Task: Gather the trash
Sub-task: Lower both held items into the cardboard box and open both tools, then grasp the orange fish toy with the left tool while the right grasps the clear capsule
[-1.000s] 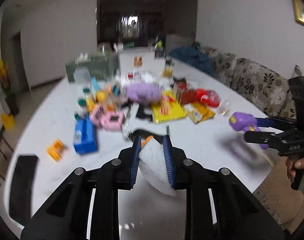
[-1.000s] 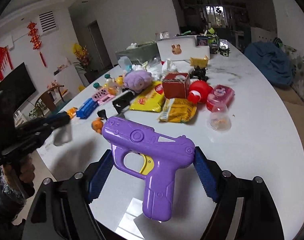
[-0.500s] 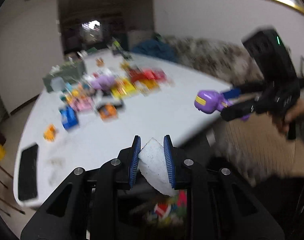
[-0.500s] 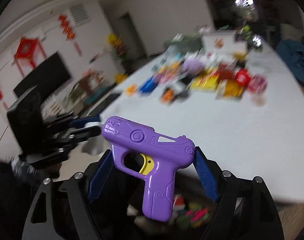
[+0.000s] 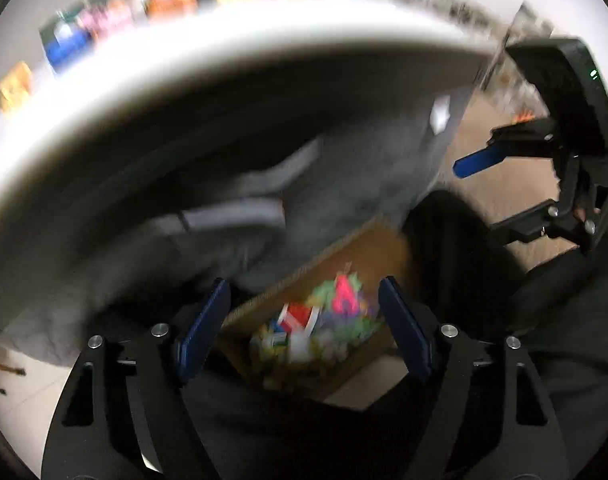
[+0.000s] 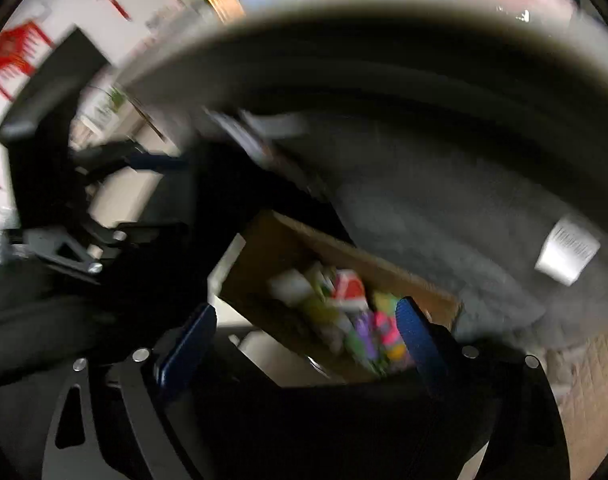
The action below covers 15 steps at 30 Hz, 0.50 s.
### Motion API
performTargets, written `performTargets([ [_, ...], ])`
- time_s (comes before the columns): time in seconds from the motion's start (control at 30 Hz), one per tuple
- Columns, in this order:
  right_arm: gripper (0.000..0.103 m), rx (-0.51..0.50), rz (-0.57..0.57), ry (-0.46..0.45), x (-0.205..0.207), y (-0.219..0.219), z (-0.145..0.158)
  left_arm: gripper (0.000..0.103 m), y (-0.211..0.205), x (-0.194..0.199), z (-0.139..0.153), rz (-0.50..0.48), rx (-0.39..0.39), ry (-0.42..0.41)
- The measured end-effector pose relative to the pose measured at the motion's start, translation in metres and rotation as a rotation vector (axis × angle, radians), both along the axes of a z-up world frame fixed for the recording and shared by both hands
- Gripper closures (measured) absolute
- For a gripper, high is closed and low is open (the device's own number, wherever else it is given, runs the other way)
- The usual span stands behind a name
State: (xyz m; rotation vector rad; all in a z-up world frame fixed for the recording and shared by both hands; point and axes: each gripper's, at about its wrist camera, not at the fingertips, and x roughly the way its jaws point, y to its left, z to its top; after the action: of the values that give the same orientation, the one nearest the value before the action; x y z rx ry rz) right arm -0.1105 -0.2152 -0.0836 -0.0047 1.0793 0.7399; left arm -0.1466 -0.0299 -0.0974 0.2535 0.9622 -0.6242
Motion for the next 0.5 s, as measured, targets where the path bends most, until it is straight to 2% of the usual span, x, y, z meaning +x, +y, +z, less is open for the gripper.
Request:
performTargets([
  [0.07, 0.013, 0.047, -0.03, -0.107, 0.01, -0.013, 0.041, 0.02, 0.0, 0.005, 0.041, 0.017, -0.027, -0.111],
  [0.1, 0.011, 0.058, -0.061, -0.166, 0.019, -0.02, 0.061, 0.011, -0.001, 0.01, 0.056, 0.036, -0.025, -0.171],
  [0.17, 0.006, 0.076, -0.14, -0.25, 0.043, -0.035, 0.091, 0.011, -0.005, 0.029, 0.09, 0.096, -0.029, -0.303],
  [0.2, 0.006, 0.077, -0.182, -0.285, 0.059, -0.044, 0.101, 0.011, -0.007, 0.043, 0.1, 0.12, -0.037, -0.336],
  [0.23, 0.006, 0.055, -0.244, -0.33, 0.082, -0.053, 0.111, 0.01, -0.009, 0.053, 0.106, 0.138, -0.039, -0.35],
  [0.33, 0.006, -0.037, -0.371, -0.369, 0.141, -0.07, 0.118, 0.011, -0.018, 0.107, 0.113, 0.232, -0.009, -0.356],
  [0.43, 0.006, -0.103, -0.416, -0.34, 0.2, -0.081, 0.104, 0.011, -0.019, 0.146, 0.106, 0.304, -0.018, -0.281],
  [0.5, 0.006, -0.115, -0.44, -0.287, 0.231, -0.085, 0.088, 0.011, -0.017, 0.148, 0.103, 0.314, -0.057, -0.256],
])
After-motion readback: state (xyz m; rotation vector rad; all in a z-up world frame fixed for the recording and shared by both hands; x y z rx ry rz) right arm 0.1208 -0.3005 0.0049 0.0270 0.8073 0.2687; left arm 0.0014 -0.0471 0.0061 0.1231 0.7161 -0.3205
